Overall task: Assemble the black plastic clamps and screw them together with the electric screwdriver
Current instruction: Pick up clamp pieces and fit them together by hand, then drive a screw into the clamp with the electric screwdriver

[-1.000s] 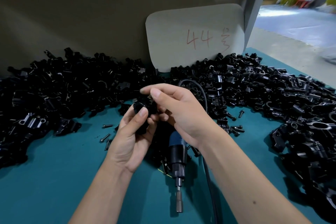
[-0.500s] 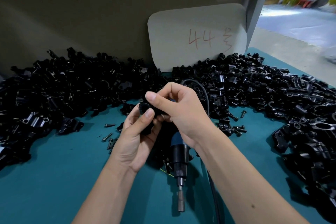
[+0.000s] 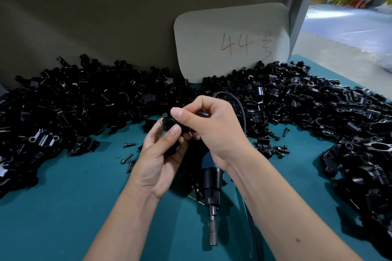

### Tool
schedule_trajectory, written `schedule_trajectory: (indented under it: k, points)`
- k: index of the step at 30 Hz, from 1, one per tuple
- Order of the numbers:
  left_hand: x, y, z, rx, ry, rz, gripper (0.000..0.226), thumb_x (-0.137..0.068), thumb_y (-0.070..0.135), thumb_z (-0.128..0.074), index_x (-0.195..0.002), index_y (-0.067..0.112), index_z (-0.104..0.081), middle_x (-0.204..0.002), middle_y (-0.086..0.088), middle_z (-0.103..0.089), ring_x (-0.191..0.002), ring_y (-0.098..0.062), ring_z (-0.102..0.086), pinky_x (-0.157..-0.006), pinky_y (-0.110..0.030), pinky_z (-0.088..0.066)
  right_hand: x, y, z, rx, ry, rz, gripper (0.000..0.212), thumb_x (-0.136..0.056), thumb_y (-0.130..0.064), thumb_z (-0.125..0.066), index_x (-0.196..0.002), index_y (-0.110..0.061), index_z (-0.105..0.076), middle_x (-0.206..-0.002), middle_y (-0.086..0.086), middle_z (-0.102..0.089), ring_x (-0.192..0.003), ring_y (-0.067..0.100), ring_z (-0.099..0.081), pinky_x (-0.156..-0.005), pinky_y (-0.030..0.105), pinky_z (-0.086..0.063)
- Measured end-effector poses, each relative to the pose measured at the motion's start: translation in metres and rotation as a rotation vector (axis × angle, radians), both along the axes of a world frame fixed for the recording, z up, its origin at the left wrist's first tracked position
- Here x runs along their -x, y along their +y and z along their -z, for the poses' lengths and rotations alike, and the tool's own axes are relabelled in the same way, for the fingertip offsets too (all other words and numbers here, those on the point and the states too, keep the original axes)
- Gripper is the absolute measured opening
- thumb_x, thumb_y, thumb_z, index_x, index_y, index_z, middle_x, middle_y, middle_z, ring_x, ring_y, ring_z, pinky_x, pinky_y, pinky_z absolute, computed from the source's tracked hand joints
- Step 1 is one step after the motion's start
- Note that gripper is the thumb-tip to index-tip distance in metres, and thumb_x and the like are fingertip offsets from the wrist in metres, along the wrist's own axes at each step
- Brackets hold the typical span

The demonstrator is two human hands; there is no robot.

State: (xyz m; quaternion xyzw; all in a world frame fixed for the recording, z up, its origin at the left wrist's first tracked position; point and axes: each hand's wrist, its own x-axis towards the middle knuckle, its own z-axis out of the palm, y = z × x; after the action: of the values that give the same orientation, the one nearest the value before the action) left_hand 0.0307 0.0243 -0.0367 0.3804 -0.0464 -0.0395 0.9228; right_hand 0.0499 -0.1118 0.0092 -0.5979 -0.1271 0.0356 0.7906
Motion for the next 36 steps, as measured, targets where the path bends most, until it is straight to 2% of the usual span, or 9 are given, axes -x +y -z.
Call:
schedule_trajectory:
  k: [2, 5, 10, 20, 24, 26, 29, 32, 36]
  points:
    - [0.001, -0.002, -0.001, -0.010, 0.001, 0.004, 0.050, -0.057, 0.019, -0.102, -0.101, 0.014, -0.079, -0.092, -0.005, -0.074, -0.079, -0.012, -0.071, -0.078, -0.021, -0.059, -0.001, -0.001, 0.001, -0.005, 0.005, 0.014, 0.022, -0.088, -0.009, -0.082, -0.072, -0.012, -0.067, -0.062, 0.000, -0.063, -0.050, 0.012, -0.058, -0.047, 0.018, -0.046]
    - [0.002, -0.002, -0.002, 0.011, 0.034, -0.065, 0.027, -0.060, 0.010, -0.094, -0.081, 0.023, -0.084, -0.087, -0.002, -0.077, -0.075, -0.010, -0.072, -0.070, -0.018, -0.057, -0.002, -0.003, 0.002, 0.015, -0.017, -0.029, 0.010, -0.096, -0.011, -0.073, -0.086, -0.010, -0.076, -0.069, -0.006, -0.066, -0.058, 0.003, -0.059, -0.052, 0.016, -0.047]
    - [-0.001, -0.001, 0.002, -0.071, 0.051, -0.089, 0.050, -0.073, 0.011, -0.081, -0.119, 0.013, -0.063, -0.094, -0.001, -0.070, -0.084, -0.011, -0.068, -0.076, -0.020, -0.057, -0.003, 0.001, 0.004, 0.023, 0.012, 0.065, 0.028, -0.086, -0.009, -0.084, -0.067, -0.014, -0.065, -0.058, -0.007, -0.063, -0.052, 0.004, -0.060, -0.049, 0.019, -0.049]
    - [-0.001, -0.008, -0.002, -0.135, 0.100, -0.179, 0.023, -0.086, 0.039, -0.073, -0.095, 0.019, -0.070, -0.099, -0.002, -0.069, -0.085, -0.013, -0.063, -0.094, -0.035, -0.048, -0.002, 0.007, 0.010, 0.187, -0.106, 0.129, 0.031, -0.089, -0.017, -0.084, -0.071, -0.013, -0.060, -0.058, -0.010, -0.059, -0.050, 0.001, -0.054, -0.050, 0.017, -0.046]
    - [-0.001, -0.008, -0.008, -0.014, 0.130, -0.163, 0.016, -0.086, 0.030, -0.069, -0.078, 0.016, -0.070, -0.092, -0.010, -0.067, -0.061, -0.012, -0.050, -0.061, -0.022, -0.049, -0.001, 0.007, 0.003, 0.463, -0.167, 0.382, 0.050, -0.101, -0.051, -0.062, -0.071, -0.010, -0.057, -0.060, -0.002, -0.056, -0.057, 0.010, -0.054, -0.060, 0.036, -0.047]
    - [-0.001, -0.007, -0.009, 0.039, 0.139, -0.150, 0.024, -0.090, 0.029, -0.063, -0.069, 0.017, -0.066, -0.091, -0.011, -0.065, -0.055, -0.012, -0.041, -0.050, -0.020, -0.039, -0.003, 0.001, 0.001, 0.891, -0.254, 0.618, 0.047, -0.098, -0.061, -0.056, -0.080, -0.018, -0.051, -0.072, -0.006, -0.056, -0.069, 0.017, -0.055, -0.063, 0.038, -0.041]
    - [-0.002, -0.004, -0.009, 0.100, 0.166, -0.101, 0.036, -0.097, 0.033, -0.049, -0.071, 0.012, -0.062, -0.082, -0.012, -0.062, -0.048, -0.011, -0.036, -0.039, -0.019, -0.029, -0.002, -0.010, -0.001, 1.376, -0.110, 0.561, 0.066, -0.085, -0.075, -0.064, -0.103, -0.018, -0.037, -0.088, -0.001, -0.048, -0.081, 0.028, -0.055, -0.063, 0.036, -0.037]
    - [-0.002, -0.002, -0.008, 0.105, 0.169, -0.023, 0.026, -0.097, 0.035, -0.043, -0.081, 0.015, -0.046, -0.067, -0.002, -0.045, -0.044, -0.008, -0.030, -0.034, -0.018, -0.021, -0.006, -0.012, 0.006, 1.465, -0.006, 0.439, 0.083, -0.073, -0.071, -0.080, -0.110, -0.016, -0.030, -0.089, 0.000, -0.046, -0.079, 0.027, -0.050, -0.061, 0.035, -0.035]
    - [-0.003, -0.002, -0.004, 0.090, 0.166, 0.022, 0.028, -0.099, 0.034, -0.041, -0.076, 0.019, -0.044, -0.063, 0.004, -0.031, -0.043, -0.006, -0.025, -0.032, -0.018, -0.019, -0.014, -0.016, 0.011, 1.304, 0.033, 0.429, 0.078, -0.070, -0.055, -0.090, -0.103, -0.017, -0.030, -0.077, -0.006, -0.038, -0.070, 0.020, -0.049, -0.053, 0.032, -0.033]
